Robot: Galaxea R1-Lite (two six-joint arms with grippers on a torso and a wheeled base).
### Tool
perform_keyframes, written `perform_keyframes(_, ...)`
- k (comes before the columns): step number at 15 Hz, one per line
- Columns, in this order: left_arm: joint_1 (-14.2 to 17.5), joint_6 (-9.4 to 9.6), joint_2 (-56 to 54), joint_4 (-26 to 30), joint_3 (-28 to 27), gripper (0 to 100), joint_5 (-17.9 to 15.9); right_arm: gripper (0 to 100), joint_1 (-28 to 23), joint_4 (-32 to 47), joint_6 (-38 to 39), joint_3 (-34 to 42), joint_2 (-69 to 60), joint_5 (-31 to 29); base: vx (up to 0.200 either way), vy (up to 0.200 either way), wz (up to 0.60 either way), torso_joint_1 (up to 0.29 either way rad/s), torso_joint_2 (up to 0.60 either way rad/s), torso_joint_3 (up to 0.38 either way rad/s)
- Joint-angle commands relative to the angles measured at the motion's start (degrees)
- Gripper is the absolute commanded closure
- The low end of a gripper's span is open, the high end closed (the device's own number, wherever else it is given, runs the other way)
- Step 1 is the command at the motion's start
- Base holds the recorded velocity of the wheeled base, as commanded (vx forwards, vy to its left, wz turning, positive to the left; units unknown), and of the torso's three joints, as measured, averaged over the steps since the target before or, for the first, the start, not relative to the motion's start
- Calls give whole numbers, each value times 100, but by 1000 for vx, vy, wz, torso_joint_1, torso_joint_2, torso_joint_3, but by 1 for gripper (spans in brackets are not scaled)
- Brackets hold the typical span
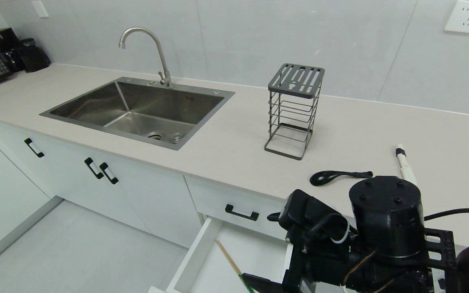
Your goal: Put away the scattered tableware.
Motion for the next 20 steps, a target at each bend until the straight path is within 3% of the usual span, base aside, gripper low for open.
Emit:
perform_keyframes(1,0,-4,0,0,0,0,2,0,-282,674,-19,-537,91,227,0,0,0,276,-549,-276)
perform_keyframes(3,0,-4,0,0,0,0,2,0,-379,1448,-36,-950,117,342,0,0,0,290,-559,-266)
perform_keyframes(5,0,-4,0,0,0,0,2,0,-546,1588,60,-985,170,289,0,0,0,278,-556,-269)
perform_keyframes(10,0,-4,0,0,0,0,11,0,-1829,1536,8,-915,223,201,0,0,0,61,-120,-59)
perform_keyframes(13,0,-4,0,0,0,0,2,0,-2708,1492,-572,-959,354,315,0,0,0,0,0,0)
perform_keyframes(14,0,-4,0,0,0,0,2,0,-3244,1448,-1012,-994,504,649,0,0,0,0,0,0)
perform_keyframes(15,0,-4,0,0,0,0,2,0,-3429,1404,-1100,-959,627,939,0,0,0,0,0,0)
perform_keyframes(20,0,-4,0,0,0,0,11,0,-3596,1166,-1135,-1046,1154,1062,0,0,0,0,0,0)
